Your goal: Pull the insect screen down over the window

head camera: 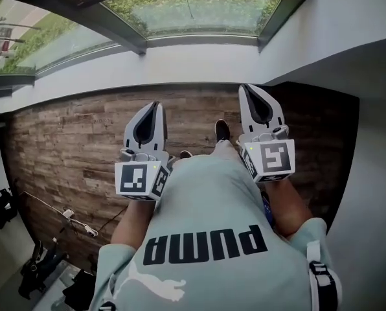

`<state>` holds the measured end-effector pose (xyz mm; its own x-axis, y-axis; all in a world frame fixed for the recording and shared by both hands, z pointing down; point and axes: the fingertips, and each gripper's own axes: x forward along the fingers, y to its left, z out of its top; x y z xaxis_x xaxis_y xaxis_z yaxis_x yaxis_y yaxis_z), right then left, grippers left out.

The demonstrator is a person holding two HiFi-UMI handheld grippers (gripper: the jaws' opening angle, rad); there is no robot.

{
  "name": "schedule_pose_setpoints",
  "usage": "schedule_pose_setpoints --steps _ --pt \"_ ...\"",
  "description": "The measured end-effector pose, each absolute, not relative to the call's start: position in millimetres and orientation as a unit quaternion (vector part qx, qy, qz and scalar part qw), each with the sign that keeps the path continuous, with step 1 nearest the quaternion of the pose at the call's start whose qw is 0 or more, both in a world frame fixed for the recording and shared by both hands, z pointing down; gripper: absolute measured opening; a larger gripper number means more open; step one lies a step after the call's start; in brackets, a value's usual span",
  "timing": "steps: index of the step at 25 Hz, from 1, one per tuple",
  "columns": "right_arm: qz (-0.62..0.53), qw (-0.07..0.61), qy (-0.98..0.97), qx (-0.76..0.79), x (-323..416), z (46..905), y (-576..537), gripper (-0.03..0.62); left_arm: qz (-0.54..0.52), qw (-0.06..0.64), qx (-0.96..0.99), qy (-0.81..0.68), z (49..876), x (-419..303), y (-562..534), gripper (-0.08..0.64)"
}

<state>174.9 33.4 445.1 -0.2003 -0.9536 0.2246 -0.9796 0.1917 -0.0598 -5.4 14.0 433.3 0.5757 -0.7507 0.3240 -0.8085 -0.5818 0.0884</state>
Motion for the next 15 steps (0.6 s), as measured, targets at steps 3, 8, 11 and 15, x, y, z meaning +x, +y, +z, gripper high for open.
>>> schedule_pose_setpoints --steps 3,8,11,15 --pt "0.094 0.069 -0.761 0.638 150.5 435.8 58.3 0.007 0.127 0.105 0.884 -0.438 434.1 -30.0 39.8 0.014" --pt "0.085 0.073 -0.746 0.657 79.5 428.9 125.4 0.006 0.116 0.107 0.894 -0.420 442.6 -93.4 98.5 0.013" --pt "0.087 0.074 -0.731 0.673 37.0 430.1 171.5 0.006 0.118 0.103 0.898 -0.410 448.9 -135.2 137.1 0.014" --pt "0.103 0.069 -0.731 0.671 -19.3 426.5 221.6 0.006 0.115 0.107 0.898 -0.412 448.2 -187.5 171.7 0.013"
